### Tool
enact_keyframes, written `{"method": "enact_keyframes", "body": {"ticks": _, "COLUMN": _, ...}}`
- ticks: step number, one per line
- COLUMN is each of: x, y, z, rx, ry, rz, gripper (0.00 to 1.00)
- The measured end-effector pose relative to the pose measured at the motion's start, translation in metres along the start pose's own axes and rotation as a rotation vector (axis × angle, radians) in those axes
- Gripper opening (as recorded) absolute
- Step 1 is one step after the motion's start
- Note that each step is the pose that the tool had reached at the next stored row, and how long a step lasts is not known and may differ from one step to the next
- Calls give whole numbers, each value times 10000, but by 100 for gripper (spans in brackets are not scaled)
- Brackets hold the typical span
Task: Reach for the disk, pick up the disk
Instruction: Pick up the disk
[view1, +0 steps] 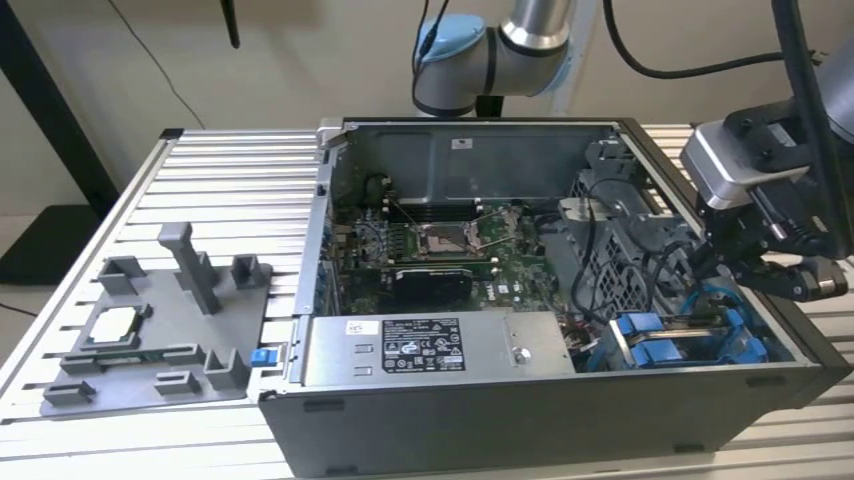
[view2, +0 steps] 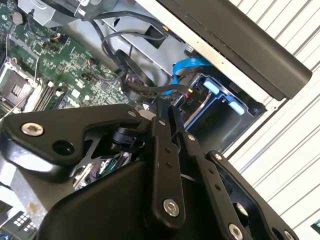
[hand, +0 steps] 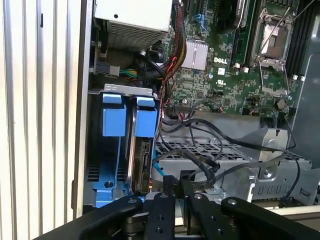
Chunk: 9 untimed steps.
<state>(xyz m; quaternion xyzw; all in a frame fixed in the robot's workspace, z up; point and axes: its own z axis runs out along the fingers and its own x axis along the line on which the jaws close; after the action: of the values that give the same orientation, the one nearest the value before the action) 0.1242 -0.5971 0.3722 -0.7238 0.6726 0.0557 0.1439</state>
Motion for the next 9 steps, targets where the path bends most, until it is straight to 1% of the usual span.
{"method": "enact_keyframes", "body": {"ticks": 3, "x": 22, "y": 1, "z": -6, "rx": 6, "ry": -57, "rz": 13, "gripper": 0}}
{"method": "enact_keyframes", "body": {"ticks": 6, "x": 36, "y": 12, "z": -13, "rx": 2, "ry": -76, "rz": 16, "gripper": 0}}
{"method": "enact_keyframes", "body": {"ticks": 7, "x": 37, "y": 26, "z": -15, "rx": 3, "ry": -76, "rz": 17, "gripper": 0}}
{"method": "enact_keyframes", "body": {"ticks": 9, "x": 33, "y": 85, "z": -22, "rx": 2, "ry": -76, "rz": 17, "gripper": 0}}
